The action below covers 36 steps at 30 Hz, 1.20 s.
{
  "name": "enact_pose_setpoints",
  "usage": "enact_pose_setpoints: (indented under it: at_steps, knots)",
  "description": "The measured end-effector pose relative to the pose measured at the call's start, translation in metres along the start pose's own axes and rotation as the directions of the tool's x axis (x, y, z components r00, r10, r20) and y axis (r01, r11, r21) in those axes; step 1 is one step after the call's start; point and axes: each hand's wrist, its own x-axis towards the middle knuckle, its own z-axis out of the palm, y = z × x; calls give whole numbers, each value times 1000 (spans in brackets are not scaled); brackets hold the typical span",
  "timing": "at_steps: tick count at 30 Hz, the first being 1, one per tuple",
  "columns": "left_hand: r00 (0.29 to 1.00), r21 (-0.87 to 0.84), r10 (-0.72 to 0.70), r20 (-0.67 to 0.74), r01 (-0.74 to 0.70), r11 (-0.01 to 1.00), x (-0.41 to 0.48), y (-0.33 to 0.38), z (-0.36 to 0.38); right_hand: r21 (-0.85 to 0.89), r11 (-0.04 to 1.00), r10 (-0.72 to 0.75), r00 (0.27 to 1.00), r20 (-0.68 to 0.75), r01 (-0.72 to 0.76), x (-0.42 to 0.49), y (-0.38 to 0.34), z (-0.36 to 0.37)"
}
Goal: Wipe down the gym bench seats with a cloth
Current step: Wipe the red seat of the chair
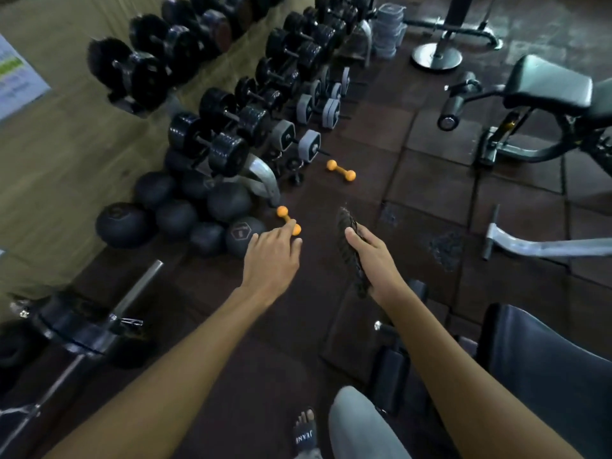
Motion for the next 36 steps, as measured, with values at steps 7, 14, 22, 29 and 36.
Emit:
enact_pose_setpoints:
  at_steps: [7, 14, 22, 29, 36]
  knots:
    - [989, -29, 105, 100, -102, 994, 123, -4, 10, 72, 996, -32, 988, -151, 43, 97, -27, -5]
    - [946, -15, 276, 170, -277, 961, 301, 55, 33, 185, 975, -61, 948, -311, 123, 224, -83, -54]
    - [813, -40, 547, 201, -551, 834, 454, 174, 41, 163, 964, -76, 807, -586, 210, 304, -170, -138]
    - [616, -130, 747, 249, -744, 656, 547, 313, 88, 166, 946, -43, 616, -786, 278, 353, -209, -240]
    - [334, -262, 900, 282, -875, 407, 633, 469, 146, 177, 930, 57, 352, -934, 321, 399, -248, -356]
